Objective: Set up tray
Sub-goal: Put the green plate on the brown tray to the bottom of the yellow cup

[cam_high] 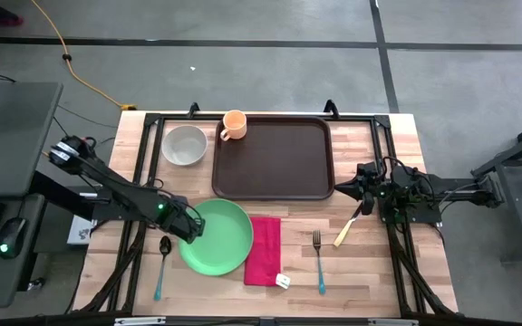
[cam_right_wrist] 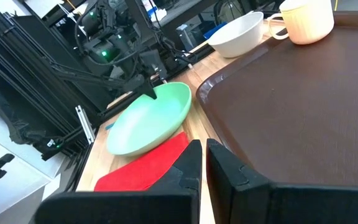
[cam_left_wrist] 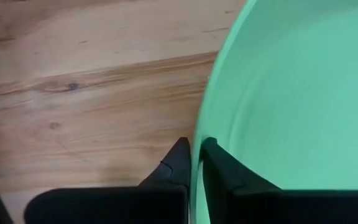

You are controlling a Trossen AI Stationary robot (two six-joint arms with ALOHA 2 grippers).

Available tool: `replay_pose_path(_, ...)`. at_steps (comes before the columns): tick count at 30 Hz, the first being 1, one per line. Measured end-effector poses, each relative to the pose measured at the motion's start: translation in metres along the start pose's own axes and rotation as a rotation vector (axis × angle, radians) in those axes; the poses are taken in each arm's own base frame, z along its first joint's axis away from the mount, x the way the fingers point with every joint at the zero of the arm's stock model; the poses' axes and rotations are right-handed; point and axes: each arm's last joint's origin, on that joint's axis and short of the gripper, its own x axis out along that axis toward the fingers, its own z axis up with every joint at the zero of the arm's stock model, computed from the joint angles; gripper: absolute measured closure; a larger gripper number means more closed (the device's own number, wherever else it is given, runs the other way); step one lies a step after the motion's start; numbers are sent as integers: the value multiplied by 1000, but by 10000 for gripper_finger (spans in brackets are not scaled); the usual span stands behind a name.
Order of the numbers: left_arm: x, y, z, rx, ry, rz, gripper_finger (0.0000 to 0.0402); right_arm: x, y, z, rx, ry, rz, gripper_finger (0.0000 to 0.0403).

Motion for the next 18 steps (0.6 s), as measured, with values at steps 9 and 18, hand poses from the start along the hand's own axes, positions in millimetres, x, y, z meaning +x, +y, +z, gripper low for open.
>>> replay_pose_path(9,-16,7,4,-12,7,-73,388,0,-2,-3,24,36,-24,403)
replay_pose_path(18,-29,16,8,-18,27,-122,388,0,-3,-5,21,55,-36,402)
